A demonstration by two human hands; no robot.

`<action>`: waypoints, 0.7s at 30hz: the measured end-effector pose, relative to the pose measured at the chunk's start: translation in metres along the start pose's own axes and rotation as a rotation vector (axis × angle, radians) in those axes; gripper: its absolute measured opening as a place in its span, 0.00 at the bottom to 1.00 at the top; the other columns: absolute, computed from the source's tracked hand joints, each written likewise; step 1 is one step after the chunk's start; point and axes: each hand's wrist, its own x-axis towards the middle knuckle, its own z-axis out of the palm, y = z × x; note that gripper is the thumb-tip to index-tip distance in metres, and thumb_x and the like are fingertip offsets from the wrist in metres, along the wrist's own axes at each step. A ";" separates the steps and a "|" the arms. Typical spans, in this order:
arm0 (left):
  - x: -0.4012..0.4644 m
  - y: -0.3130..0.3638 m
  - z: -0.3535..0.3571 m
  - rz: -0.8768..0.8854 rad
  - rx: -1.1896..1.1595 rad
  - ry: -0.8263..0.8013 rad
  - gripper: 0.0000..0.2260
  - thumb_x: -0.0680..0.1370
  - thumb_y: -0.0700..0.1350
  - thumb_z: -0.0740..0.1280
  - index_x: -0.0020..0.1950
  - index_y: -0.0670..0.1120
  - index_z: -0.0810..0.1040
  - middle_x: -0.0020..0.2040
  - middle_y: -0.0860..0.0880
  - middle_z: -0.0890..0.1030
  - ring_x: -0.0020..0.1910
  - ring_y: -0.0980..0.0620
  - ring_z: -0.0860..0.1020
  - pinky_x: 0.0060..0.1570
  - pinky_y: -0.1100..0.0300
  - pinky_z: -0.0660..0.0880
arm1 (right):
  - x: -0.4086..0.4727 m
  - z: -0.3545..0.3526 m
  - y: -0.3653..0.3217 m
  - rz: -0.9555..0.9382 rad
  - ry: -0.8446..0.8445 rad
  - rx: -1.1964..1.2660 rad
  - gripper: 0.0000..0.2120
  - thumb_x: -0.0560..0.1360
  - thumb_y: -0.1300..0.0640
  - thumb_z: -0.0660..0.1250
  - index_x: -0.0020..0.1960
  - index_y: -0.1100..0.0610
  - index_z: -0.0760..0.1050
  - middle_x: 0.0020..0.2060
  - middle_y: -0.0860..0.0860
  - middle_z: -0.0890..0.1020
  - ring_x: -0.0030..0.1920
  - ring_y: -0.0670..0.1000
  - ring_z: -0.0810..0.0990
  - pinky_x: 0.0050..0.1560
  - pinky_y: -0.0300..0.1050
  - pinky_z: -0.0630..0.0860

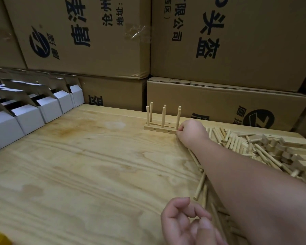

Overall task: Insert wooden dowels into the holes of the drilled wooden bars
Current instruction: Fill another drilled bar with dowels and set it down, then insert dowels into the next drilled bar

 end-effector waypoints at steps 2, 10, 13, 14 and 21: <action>0.000 -0.002 0.000 0.014 -0.027 -0.010 0.15 0.58 0.30 0.58 0.42 0.38 0.73 0.24 0.39 0.71 0.10 0.53 0.61 0.12 0.70 0.58 | 0.001 0.001 0.001 0.000 0.000 0.001 0.08 0.77 0.53 0.67 0.40 0.50 0.82 0.39 0.46 0.82 0.42 0.51 0.79 0.38 0.42 0.75; -0.003 0.000 -0.002 -0.082 0.042 -0.062 0.10 0.59 0.31 0.57 0.38 0.30 0.67 0.21 0.35 0.65 0.11 0.53 0.59 0.11 0.70 0.57 | 0.006 0.004 0.001 0.001 0.008 -0.008 0.08 0.76 0.54 0.67 0.39 0.50 0.80 0.38 0.47 0.81 0.40 0.51 0.79 0.37 0.42 0.73; -0.006 -0.003 -0.009 -0.082 0.108 -0.197 0.08 0.60 0.34 0.59 0.36 0.30 0.68 0.20 0.36 0.66 0.13 0.52 0.61 0.12 0.70 0.58 | 0.003 -0.003 0.000 -0.024 -0.011 -0.036 0.07 0.76 0.54 0.67 0.40 0.49 0.81 0.38 0.46 0.82 0.40 0.50 0.79 0.38 0.44 0.78; -0.007 -0.005 -0.013 -0.074 0.114 -0.245 0.09 0.60 0.35 0.60 0.36 0.31 0.69 0.20 0.36 0.67 0.13 0.53 0.61 0.13 0.70 0.58 | 0.000 -0.008 0.000 -0.033 -0.010 -0.028 0.08 0.76 0.55 0.66 0.40 0.48 0.81 0.38 0.46 0.82 0.39 0.49 0.79 0.38 0.44 0.78; -0.021 -0.015 -0.016 0.016 0.013 -0.318 0.08 0.64 0.42 0.62 0.34 0.37 0.74 0.20 0.41 0.67 0.14 0.54 0.60 0.18 0.72 0.53 | -0.087 -0.074 0.006 -0.116 0.109 0.262 0.04 0.76 0.50 0.68 0.42 0.46 0.80 0.41 0.40 0.80 0.42 0.44 0.79 0.44 0.43 0.76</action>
